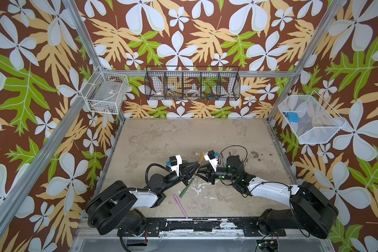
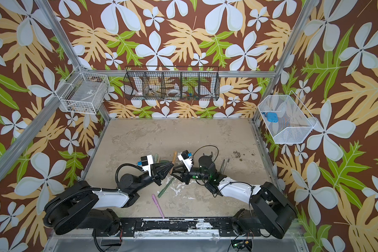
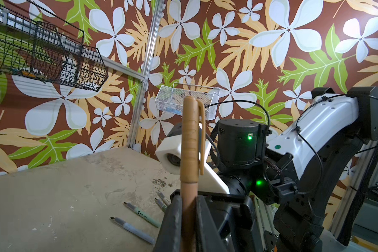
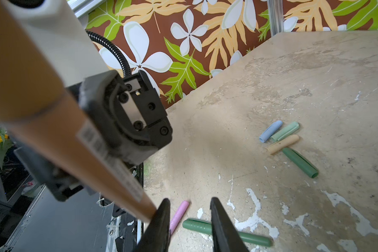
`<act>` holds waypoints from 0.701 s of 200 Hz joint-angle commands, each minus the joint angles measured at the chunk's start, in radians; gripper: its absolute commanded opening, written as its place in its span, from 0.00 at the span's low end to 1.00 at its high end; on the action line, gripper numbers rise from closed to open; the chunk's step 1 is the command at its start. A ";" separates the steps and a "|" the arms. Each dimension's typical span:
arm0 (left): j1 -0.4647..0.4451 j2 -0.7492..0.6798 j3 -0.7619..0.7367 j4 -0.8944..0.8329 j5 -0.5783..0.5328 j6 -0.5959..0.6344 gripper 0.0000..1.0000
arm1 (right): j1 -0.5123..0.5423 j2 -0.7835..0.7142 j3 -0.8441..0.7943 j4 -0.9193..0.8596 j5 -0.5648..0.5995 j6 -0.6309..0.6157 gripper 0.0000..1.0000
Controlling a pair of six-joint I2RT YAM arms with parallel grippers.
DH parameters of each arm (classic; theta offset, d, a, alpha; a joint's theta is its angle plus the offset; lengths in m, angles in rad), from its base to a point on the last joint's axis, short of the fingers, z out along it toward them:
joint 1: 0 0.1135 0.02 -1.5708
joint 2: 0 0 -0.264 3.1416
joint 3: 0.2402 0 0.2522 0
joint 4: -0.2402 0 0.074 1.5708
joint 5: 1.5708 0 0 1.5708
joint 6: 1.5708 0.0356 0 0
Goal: Open the pen caps
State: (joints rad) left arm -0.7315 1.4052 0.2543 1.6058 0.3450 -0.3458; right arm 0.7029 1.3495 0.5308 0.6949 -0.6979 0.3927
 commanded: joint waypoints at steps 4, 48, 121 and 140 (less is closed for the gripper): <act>-0.002 -0.010 0.002 0.025 -0.013 0.027 0.01 | 0.013 -0.037 -0.012 0.048 -0.027 -0.024 0.33; -0.002 -0.045 -0.004 -0.021 -0.045 0.067 0.01 | 0.015 -0.076 -0.015 -0.034 0.031 -0.072 0.36; -0.002 -0.023 -0.002 -0.001 -0.034 0.056 0.00 | 0.015 -0.099 -0.025 -0.021 0.019 -0.067 0.38; -0.002 -0.028 -0.004 -0.014 -0.046 0.060 0.01 | 0.015 -0.099 -0.024 -0.039 0.056 -0.069 0.38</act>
State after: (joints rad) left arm -0.7341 1.3796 0.2474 1.5455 0.2939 -0.2832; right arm 0.7158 1.2537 0.5041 0.6571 -0.6792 0.3355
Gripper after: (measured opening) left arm 0.060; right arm 0.377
